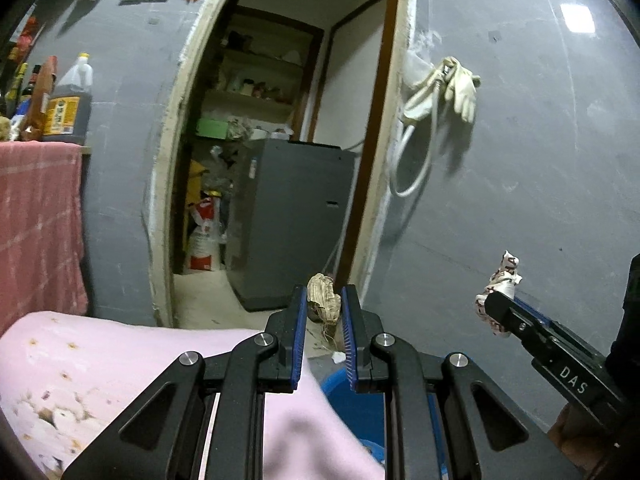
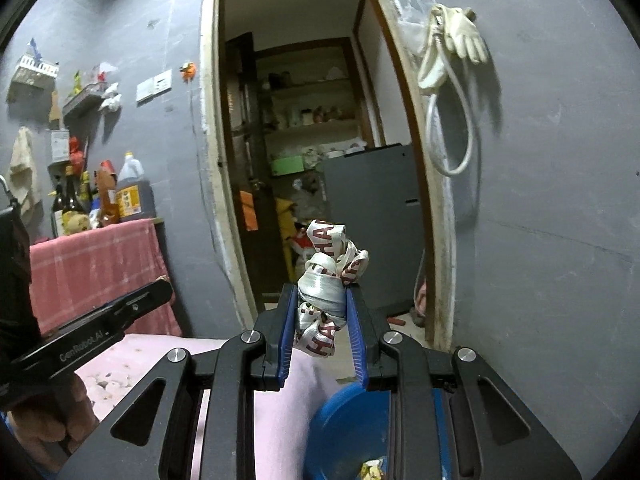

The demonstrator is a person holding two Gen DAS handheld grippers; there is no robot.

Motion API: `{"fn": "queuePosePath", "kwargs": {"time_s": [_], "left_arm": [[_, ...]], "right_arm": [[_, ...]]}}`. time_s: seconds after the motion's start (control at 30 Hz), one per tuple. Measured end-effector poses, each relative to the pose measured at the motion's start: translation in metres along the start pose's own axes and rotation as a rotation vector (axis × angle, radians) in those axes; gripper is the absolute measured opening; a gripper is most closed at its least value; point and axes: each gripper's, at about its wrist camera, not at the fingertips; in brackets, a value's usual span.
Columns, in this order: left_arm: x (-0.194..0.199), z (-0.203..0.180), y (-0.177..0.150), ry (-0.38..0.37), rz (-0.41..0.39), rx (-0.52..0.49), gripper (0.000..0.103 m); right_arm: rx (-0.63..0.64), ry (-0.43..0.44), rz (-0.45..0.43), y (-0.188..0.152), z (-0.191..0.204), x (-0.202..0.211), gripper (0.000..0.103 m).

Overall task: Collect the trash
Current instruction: 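Carry the wrapper and brown peel in both tools over the blue bucket, then open both tools above the blue bucket to drop the wrapper and peel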

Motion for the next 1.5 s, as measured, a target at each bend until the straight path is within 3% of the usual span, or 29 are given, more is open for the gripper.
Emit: {"fn": "queuePosePath", "kwargs": {"time_s": [0.43, 1.03, 1.13, 1.33, 1.5], "left_arm": [[-0.039, -0.046, -0.027, -0.084, 0.169, -0.059, 0.014], [-0.094, -0.055, -0.059, -0.135, 0.411, -0.029, 0.017], [-0.097, -0.053, -0.062, -0.124, 0.419, -0.021, 0.03], [-0.095, -0.047, -0.062, -0.103, 0.415, -0.011, 0.032], [-0.089, -0.039, -0.058, -0.073, 0.381, -0.003, 0.041]], "right_arm": [[-0.111, -0.06, 0.051, -0.022, -0.05, 0.009, 0.023], [-0.266, -0.053, 0.169, -0.053, -0.089, -0.014, 0.028], [-0.282, -0.056, 0.175, -0.056, -0.092, -0.014, 0.033], [-0.289, -0.065, 0.174, -0.055, -0.092, -0.013, 0.037], [-0.28, -0.071, 0.161, -0.053, -0.088, -0.011, 0.045]]}}
Point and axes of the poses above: each gripper's, at about its wrist camera, not at the fingertips, and x roughly against the way its jaws point, z to its left, y to its top, and after that the axes turned 12 degrees about y, right-handed
